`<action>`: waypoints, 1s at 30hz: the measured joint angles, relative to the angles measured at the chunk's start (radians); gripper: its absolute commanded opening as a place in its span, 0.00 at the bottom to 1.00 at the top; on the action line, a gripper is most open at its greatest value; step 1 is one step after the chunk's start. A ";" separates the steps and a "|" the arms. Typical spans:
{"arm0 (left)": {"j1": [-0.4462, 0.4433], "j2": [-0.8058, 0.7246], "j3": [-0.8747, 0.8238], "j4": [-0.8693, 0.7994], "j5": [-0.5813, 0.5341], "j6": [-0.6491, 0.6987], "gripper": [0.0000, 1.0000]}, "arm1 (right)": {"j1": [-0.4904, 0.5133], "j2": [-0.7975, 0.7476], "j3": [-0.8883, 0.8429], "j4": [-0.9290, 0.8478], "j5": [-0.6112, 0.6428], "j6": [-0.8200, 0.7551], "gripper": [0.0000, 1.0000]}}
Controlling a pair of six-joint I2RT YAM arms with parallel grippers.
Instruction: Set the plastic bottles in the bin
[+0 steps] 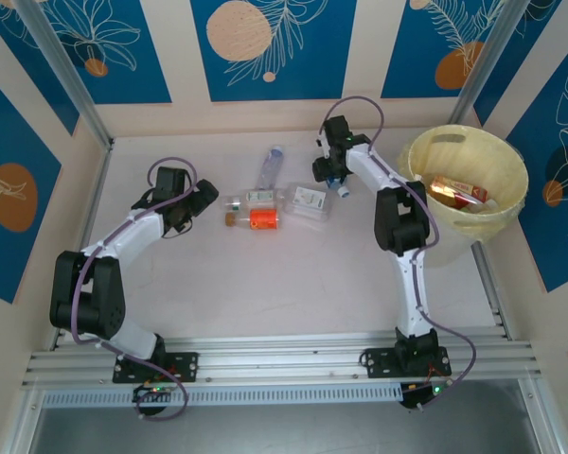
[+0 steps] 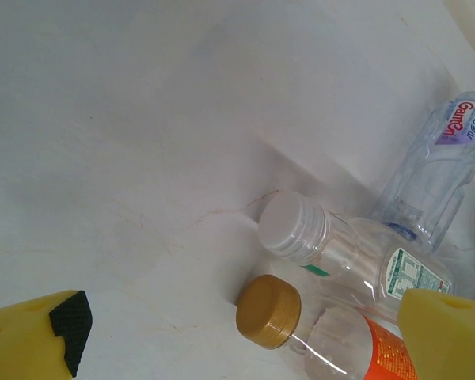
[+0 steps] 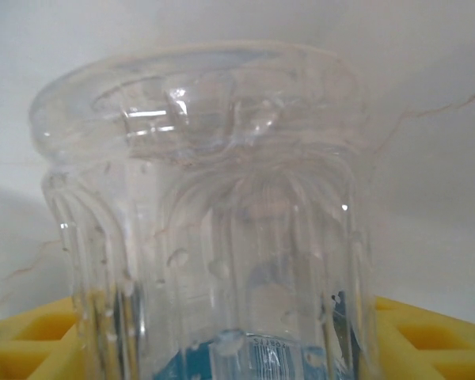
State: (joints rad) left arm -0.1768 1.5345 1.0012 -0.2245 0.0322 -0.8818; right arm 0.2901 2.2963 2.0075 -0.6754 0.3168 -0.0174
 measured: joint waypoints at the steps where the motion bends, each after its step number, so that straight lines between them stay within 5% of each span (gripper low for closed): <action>1: 0.000 0.000 0.000 0.000 0.002 0.000 1.00 | 0.006 -0.051 -0.045 0.028 0.002 -0.003 0.46; 18: 0.000 0.014 -0.017 0.028 0.029 -0.005 1.00 | 0.054 -0.807 -0.563 0.242 -0.117 0.017 0.43; 23: 0.000 0.018 -0.018 0.031 0.057 -0.011 1.00 | -0.039 -0.995 -0.571 0.236 -0.164 0.049 0.44; 30: 0.000 0.005 -0.035 0.079 0.105 -0.036 1.00 | -0.303 -1.138 -0.521 0.161 -0.194 0.065 0.46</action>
State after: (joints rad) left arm -0.1768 1.5391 0.9665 -0.1452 0.1368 -0.9180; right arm -0.0128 1.1587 1.4868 -0.5140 0.1230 0.0479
